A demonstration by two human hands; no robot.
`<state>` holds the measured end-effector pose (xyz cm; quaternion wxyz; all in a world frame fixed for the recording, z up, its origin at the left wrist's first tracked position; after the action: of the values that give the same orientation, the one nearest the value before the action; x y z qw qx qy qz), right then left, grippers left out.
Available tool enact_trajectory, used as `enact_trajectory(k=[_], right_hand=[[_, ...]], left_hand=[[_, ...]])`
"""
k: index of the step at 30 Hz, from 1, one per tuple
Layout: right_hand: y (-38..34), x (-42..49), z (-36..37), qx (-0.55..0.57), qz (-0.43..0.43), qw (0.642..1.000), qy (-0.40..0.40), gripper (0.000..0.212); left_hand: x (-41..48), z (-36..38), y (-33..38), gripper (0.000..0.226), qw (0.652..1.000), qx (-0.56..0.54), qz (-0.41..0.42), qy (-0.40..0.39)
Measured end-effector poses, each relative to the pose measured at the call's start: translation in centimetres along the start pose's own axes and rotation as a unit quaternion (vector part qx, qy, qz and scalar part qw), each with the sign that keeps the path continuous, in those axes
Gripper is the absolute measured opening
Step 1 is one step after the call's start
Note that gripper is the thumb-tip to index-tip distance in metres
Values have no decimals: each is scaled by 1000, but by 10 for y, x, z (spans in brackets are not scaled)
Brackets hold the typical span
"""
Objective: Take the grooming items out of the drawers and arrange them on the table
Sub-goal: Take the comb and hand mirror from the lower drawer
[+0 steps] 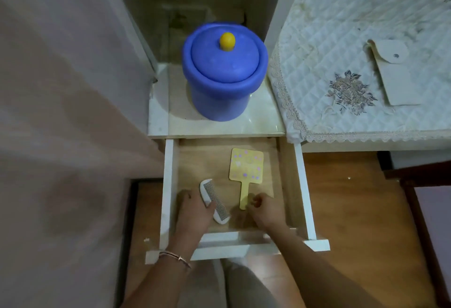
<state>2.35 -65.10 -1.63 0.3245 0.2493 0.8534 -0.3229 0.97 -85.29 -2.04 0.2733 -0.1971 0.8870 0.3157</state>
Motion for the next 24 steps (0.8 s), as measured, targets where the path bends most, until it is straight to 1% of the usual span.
enact_trajectory(k=[1,3,5,7,11,14,16,20,22,24], right_hand=[[-1,6,4,12,18,1000,17,29],[-5,16,9,42,41,997,53,29],[-10,21,13,52,50,994,86,28],[-12,23,15,50,72,991,105,27],[-14,24,15,55,92,987,120,29],[-11,24,14,85,109,984,114,34],[-12,21,12,95,99,985,104,31],[-8,17,10,120,97,985,76,24],[-5,17,8,120,97,986,65,24],[-2,17,5,117,92,987,57,24]], left_hand=[[9,6,-2,45,999,-32,-12,1],[21,13,-6,54,998,-46,-27,11],[26,11,-6,57,998,-26,-42,28],[26,8,0,59,999,18,-33,39],[30,10,-1,59,999,13,-37,33],[31,8,3,53,998,7,-39,47],[28,10,8,53,998,9,-30,51],[18,20,14,75,999,2,-36,31],[15,21,17,76,999,28,-32,27],[16,22,14,72,999,26,-37,23]])
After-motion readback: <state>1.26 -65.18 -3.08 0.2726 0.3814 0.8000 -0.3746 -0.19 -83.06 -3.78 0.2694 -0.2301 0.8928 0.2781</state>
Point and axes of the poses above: each hand's wrist, its own x-axis towards the middle knuckle, its own z-axis out of the palm, y = z × x, the point moved 9 cm from there along x, towards the middle knuckle, and after that the axes turned 1 degree about -x, right-handed, at the moved point
